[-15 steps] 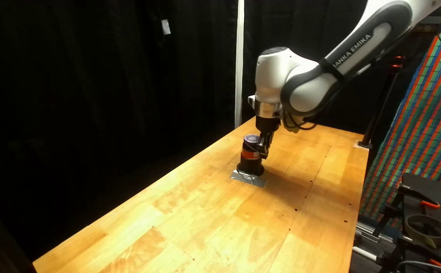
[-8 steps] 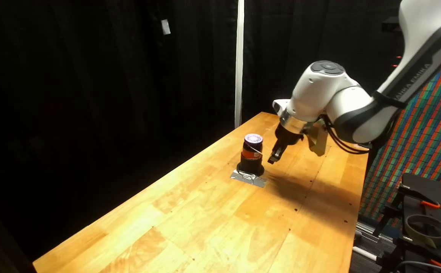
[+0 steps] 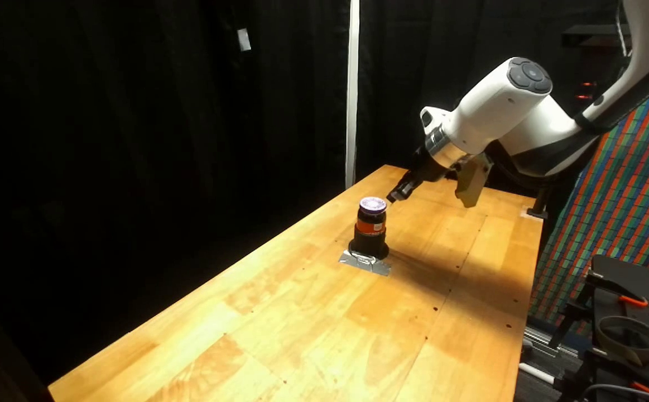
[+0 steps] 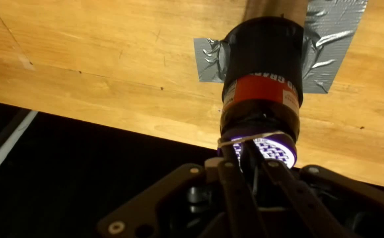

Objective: Put the rubber band around jar.

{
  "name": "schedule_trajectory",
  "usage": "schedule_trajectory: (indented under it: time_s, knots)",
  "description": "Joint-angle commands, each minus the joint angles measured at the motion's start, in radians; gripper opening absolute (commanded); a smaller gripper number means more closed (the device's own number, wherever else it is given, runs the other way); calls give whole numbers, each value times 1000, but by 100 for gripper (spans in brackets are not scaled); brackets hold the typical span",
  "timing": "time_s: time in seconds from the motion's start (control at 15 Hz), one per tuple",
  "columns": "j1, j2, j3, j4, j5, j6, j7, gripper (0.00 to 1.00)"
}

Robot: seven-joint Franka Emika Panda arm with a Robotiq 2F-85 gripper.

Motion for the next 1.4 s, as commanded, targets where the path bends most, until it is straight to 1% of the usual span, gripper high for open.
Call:
schedule_trajectory:
  time_s: [0.0,0.13,0.2,0.27,0.33,0.4,0.47,0.53,0.6,0.67,0.73,0.8,0.93,1.07,1.13,1.2,1.27,1.33]
  knots:
    - [275,100,-272,14,-134,94,268,14]
    - [401,156,-384,-15,-149,138,349,14]
    - [470,208,-449,-24,-139,176,387,14]
    - [528,253,-500,-41,-112,211,405,14]
    - [571,288,-538,-64,-88,244,398,14]
    - [588,274,-553,-94,-98,256,367,15]
    - [591,212,-555,-128,-153,228,332,14]
    - [588,132,-552,-154,-232,180,311,15]
    - [574,32,-546,-181,-333,114,294,40]
    - [555,9,-547,-210,-421,89,299,39]
    - [558,-26,-560,-266,-332,45,156,44]
    - [554,-18,-566,-272,-406,15,217,50]
    - [563,-67,-581,-336,-301,-65,59,66]
    - [595,-177,-598,-373,-206,-200,-84,81]
    - [621,-238,-608,-378,-153,-282,-154,88]
    - [657,-288,-622,-369,-89,-361,-222,97]
    - [693,-332,-633,-349,-27,-437,-280,99]
    - [729,-364,-640,-320,14,-499,-309,100]
